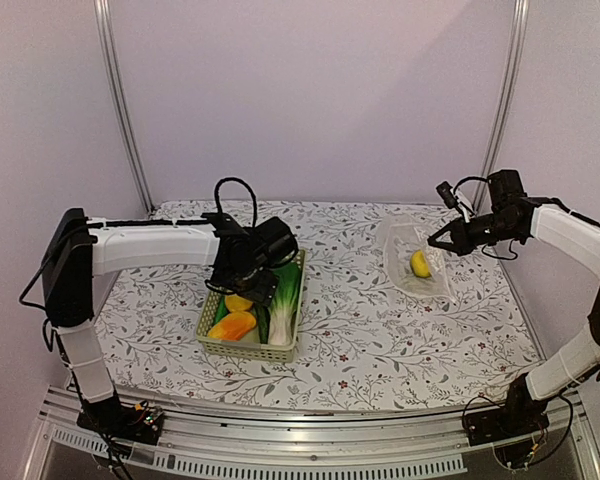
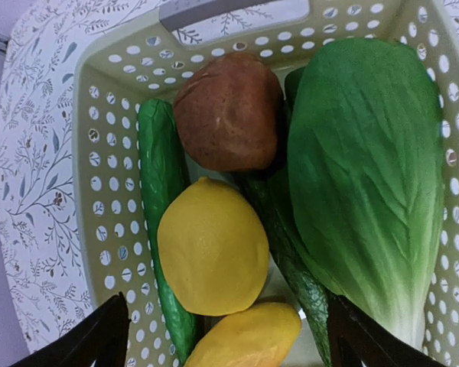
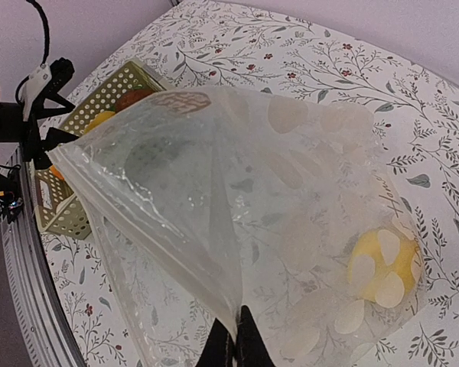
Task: Place the food in the zip-top bag and seal the zipper
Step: Pick up the fake fruit from the bin.
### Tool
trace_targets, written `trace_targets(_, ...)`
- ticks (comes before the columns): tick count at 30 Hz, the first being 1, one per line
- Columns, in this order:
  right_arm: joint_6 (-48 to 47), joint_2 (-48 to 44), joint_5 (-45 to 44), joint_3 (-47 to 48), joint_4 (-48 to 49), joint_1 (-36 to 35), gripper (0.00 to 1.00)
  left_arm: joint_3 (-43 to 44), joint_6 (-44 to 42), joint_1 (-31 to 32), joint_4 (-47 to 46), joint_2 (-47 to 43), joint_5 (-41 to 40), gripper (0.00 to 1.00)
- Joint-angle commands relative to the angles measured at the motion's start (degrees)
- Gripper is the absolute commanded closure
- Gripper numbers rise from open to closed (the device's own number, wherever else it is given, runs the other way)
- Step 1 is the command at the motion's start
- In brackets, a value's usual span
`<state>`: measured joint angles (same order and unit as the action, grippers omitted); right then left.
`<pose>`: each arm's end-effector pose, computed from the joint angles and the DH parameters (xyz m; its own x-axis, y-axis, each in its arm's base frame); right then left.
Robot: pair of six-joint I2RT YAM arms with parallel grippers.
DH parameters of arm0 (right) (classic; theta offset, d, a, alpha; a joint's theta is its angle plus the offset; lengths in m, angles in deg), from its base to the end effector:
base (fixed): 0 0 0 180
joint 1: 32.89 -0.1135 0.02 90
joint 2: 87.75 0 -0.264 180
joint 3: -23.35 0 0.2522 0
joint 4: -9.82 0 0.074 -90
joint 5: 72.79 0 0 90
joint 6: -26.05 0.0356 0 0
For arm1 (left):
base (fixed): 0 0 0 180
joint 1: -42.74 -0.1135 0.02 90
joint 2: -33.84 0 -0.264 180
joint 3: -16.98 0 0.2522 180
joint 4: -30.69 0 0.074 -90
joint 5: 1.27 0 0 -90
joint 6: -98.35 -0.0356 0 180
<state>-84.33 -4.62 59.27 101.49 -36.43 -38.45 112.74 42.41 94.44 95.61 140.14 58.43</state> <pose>0.2988 0.0530 0.2754 -0.5571 -0.3140 -0.7688 -0.7290 0.6283 0.2717 0.2424 -0.2779 0.2194 -0.8325 0.2740 -0.4815 0.1603 0.9511 0.2640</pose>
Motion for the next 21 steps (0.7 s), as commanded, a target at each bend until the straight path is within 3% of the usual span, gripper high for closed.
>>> trace_targets(1, -0.4, 0.9, -0.8, -0.7, 0.6, -0.1, 1.0, -2.4, -0.5, -2.5, -2.0, 1.7, -0.1, 0.13)
trace_targets(5, -0.4, 0.9, -0.8, -0.8, 0.6, 0.0, 1.0, -3.3, -1.4, -4.0, -3.6, 3.2, 0.3, 0.19)
trace_targets(11, -0.5, 1.2, -0.6, -0.9, 0.5, -0.1, 1.0, -5.7, -2.5, -6.2, -8.9, 4.2, 5.0, 0.2)
trace_targets(21, -0.6, 1.8, -0.6, -1.0, 0.3, -0.1, 1.0, -6.3, -3.0, -7.6, -10.1, 7.0, 6.9, 0.21)
